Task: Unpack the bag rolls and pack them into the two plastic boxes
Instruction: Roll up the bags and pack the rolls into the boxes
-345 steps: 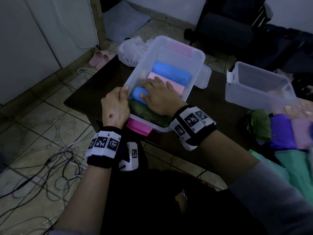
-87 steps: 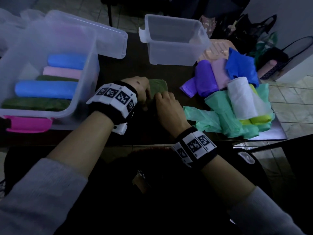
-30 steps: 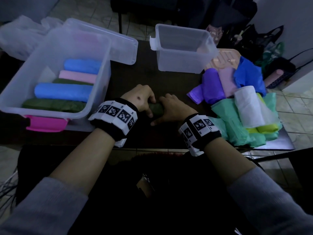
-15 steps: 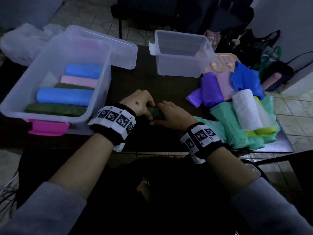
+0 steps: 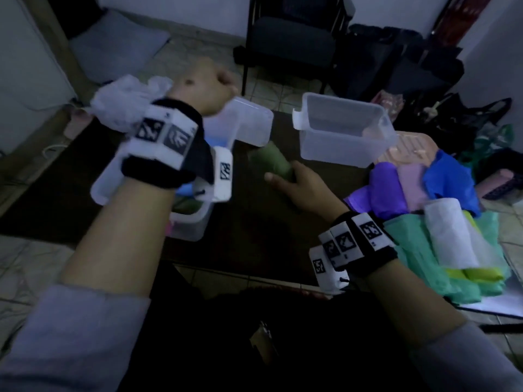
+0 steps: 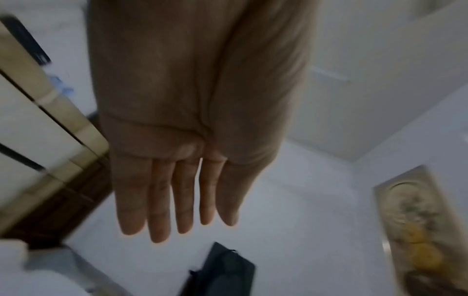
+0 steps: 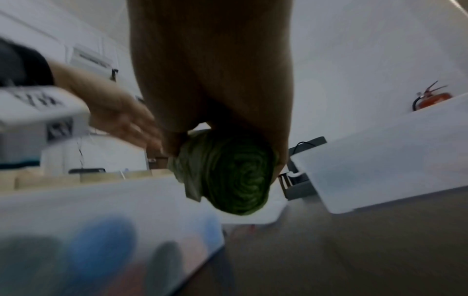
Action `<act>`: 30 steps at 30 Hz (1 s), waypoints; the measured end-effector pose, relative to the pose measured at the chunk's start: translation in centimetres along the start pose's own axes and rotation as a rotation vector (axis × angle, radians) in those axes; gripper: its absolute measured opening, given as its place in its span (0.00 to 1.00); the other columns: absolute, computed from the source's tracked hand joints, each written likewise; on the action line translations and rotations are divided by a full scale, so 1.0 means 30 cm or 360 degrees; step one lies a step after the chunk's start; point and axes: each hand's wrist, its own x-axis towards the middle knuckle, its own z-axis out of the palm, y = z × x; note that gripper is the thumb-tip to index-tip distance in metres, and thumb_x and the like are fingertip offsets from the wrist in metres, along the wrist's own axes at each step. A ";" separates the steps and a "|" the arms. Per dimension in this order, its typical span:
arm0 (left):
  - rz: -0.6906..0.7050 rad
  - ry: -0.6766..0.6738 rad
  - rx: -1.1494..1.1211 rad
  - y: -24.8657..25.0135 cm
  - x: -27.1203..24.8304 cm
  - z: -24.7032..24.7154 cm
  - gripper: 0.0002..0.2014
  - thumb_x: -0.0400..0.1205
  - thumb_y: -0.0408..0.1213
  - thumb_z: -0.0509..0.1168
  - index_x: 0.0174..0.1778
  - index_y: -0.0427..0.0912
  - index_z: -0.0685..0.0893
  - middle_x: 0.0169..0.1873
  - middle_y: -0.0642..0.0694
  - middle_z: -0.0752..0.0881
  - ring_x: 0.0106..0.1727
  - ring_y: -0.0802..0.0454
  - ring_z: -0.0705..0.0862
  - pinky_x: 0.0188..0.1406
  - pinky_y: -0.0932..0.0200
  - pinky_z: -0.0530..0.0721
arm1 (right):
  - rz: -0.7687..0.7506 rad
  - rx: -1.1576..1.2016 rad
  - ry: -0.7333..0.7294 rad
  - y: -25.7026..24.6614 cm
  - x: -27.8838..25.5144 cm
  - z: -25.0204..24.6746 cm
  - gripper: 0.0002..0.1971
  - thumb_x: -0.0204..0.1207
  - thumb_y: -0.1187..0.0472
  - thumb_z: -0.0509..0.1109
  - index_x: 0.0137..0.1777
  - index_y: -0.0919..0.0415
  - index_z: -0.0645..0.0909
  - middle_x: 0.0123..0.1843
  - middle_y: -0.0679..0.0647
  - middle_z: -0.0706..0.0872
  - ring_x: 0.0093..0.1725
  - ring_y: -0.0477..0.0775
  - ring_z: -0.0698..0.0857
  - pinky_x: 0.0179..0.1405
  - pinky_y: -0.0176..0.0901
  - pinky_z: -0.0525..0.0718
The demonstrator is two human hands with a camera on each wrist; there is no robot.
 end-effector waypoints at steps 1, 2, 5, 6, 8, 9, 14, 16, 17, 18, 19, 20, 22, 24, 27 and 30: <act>-0.0095 0.0062 0.0125 -0.038 0.026 -0.045 0.07 0.84 0.35 0.60 0.50 0.39 0.82 0.53 0.37 0.81 0.56 0.45 0.79 0.54 0.55 0.73 | -0.0042 0.0085 0.0023 -0.037 0.011 0.000 0.20 0.78 0.44 0.66 0.58 0.60 0.74 0.48 0.52 0.80 0.47 0.51 0.80 0.40 0.40 0.76; -0.0206 0.0101 0.0241 -0.077 0.047 -0.082 0.09 0.84 0.36 0.60 0.50 0.35 0.82 0.54 0.35 0.80 0.58 0.43 0.79 0.55 0.53 0.73 | -0.0090 0.0151 0.0043 -0.073 0.022 0.002 0.18 0.78 0.45 0.66 0.56 0.59 0.74 0.46 0.51 0.80 0.44 0.49 0.80 0.37 0.38 0.76; -0.0505 0.0018 0.0465 -0.276 0.120 -0.124 0.23 0.84 0.43 0.61 0.69 0.30 0.74 0.68 0.30 0.75 0.68 0.36 0.75 0.64 0.47 0.73 | -0.0215 0.0220 0.0092 -0.176 0.053 0.021 0.16 0.78 0.45 0.66 0.52 0.58 0.73 0.42 0.48 0.79 0.39 0.43 0.78 0.32 0.32 0.73; -0.0546 -0.0031 0.0518 -0.368 0.173 -0.114 0.26 0.82 0.49 0.62 0.69 0.34 0.74 0.68 0.32 0.76 0.67 0.35 0.75 0.64 0.45 0.73 | -0.0253 0.0228 0.0098 -0.206 0.065 0.030 0.16 0.78 0.45 0.66 0.53 0.58 0.73 0.43 0.50 0.80 0.40 0.44 0.79 0.34 0.33 0.74; -0.0638 -0.0097 0.0566 -0.515 0.250 -0.082 0.31 0.76 0.61 0.61 0.68 0.42 0.75 0.66 0.37 0.78 0.64 0.35 0.77 0.65 0.44 0.75 | -0.0340 0.0237 0.0133 -0.261 0.086 0.046 0.16 0.78 0.46 0.66 0.51 0.60 0.74 0.44 0.53 0.81 0.40 0.47 0.80 0.34 0.34 0.75; -0.0643 -0.0167 0.0525 -0.532 0.255 -0.073 0.31 0.78 0.59 0.62 0.70 0.40 0.75 0.67 0.36 0.77 0.66 0.35 0.76 0.67 0.46 0.73 | -0.0371 0.0227 0.0148 -0.283 0.096 0.053 0.16 0.78 0.46 0.67 0.50 0.60 0.74 0.44 0.54 0.82 0.40 0.47 0.80 0.34 0.35 0.75; -0.0730 -0.0254 0.0322 -0.433 0.102 -0.068 0.26 0.86 0.45 0.55 0.73 0.27 0.71 0.71 0.29 0.73 0.73 0.37 0.71 0.71 0.52 0.67 | -0.0443 0.0123 0.0129 -0.359 0.143 0.089 0.16 0.78 0.46 0.67 0.52 0.58 0.72 0.50 0.59 0.84 0.49 0.55 0.84 0.47 0.47 0.82; -0.0742 -0.0219 0.0281 -0.449 0.110 -0.061 0.24 0.87 0.43 0.54 0.70 0.26 0.73 0.70 0.30 0.74 0.72 0.36 0.73 0.68 0.52 0.70 | -0.0451 0.0053 0.0122 -0.373 0.164 0.101 0.17 0.77 0.45 0.67 0.52 0.59 0.73 0.51 0.60 0.84 0.49 0.55 0.83 0.45 0.44 0.80; -0.0728 -0.0182 0.0233 -0.450 0.113 -0.060 0.23 0.87 0.42 0.54 0.70 0.26 0.74 0.70 0.30 0.75 0.71 0.36 0.73 0.67 0.52 0.71 | -0.0451 0.0031 0.0110 -0.377 0.176 0.106 0.18 0.77 0.45 0.68 0.53 0.59 0.73 0.51 0.60 0.83 0.49 0.55 0.83 0.43 0.41 0.79; -0.0697 -0.0150 0.0193 -0.451 0.117 -0.059 0.23 0.87 0.42 0.55 0.69 0.26 0.74 0.69 0.30 0.75 0.71 0.36 0.74 0.66 0.52 0.72 | -0.0453 0.0010 0.0101 -0.381 0.186 0.112 0.18 0.77 0.45 0.68 0.54 0.60 0.73 0.50 0.59 0.83 0.48 0.54 0.82 0.39 0.38 0.77; -0.0679 -0.0142 0.0180 -0.445 0.110 -0.060 0.22 0.86 0.41 0.55 0.69 0.26 0.75 0.69 0.29 0.76 0.70 0.36 0.74 0.65 0.52 0.73 | -0.0450 -0.0018 0.0100 -0.386 0.194 0.118 0.19 0.77 0.45 0.68 0.55 0.61 0.74 0.50 0.58 0.82 0.48 0.53 0.81 0.36 0.35 0.74; -0.0646 -0.0106 0.0161 -0.444 0.104 -0.059 0.22 0.86 0.40 0.56 0.68 0.26 0.76 0.68 0.29 0.77 0.70 0.36 0.75 0.64 0.53 0.73 | -0.0450 -0.0054 0.0104 -0.388 0.205 0.123 0.21 0.76 0.44 0.68 0.56 0.62 0.75 0.49 0.57 0.80 0.47 0.52 0.80 0.34 0.34 0.72; -0.0642 -0.0082 0.0101 -0.451 0.109 -0.057 0.21 0.85 0.39 0.57 0.67 0.25 0.77 0.67 0.29 0.78 0.68 0.35 0.76 0.62 0.53 0.75 | -0.0444 -0.0149 0.0117 -0.392 0.229 0.136 0.24 0.76 0.42 0.68 0.58 0.64 0.75 0.49 0.56 0.78 0.48 0.52 0.78 0.38 0.38 0.71; -0.0628 -0.0081 0.0037 -0.445 0.095 -0.065 0.20 0.85 0.38 0.58 0.65 0.24 0.77 0.66 0.28 0.78 0.67 0.35 0.77 0.55 0.54 0.74 | -0.0433 -0.0230 0.0136 -0.400 0.248 0.146 0.28 0.74 0.40 0.68 0.60 0.64 0.76 0.50 0.58 0.80 0.51 0.55 0.80 0.44 0.45 0.75; -0.0581 -0.0040 -0.0103 -0.448 0.074 -0.083 0.19 0.85 0.36 0.57 0.63 0.24 0.79 0.64 0.27 0.79 0.58 0.40 0.80 0.47 0.60 0.68 | -0.0450 -0.0431 0.0209 -0.430 0.257 0.150 0.30 0.74 0.38 0.66 0.64 0.65 0.75 0.58 0.62 0.80 0.59 0.61 0.80 0.56 0.56 0.80; -0.0505 0.0040 -0.0237 -0.453 0.056 -0.094 0.10 0.85 0.36 0.57 0.48 0.36 0.82 0.54 0.31 0.82 0.48 0.51 0.73 0.45 0.62 0.68 | -0.0525 -0.0768 0.0308 -0.470 0.251 0.148 0.32 0.78 0.40 0.63 0.70 0.65 0.69 0.66 0.62 0.75 0.66 0.61 0.74 0.64 0.56 0.75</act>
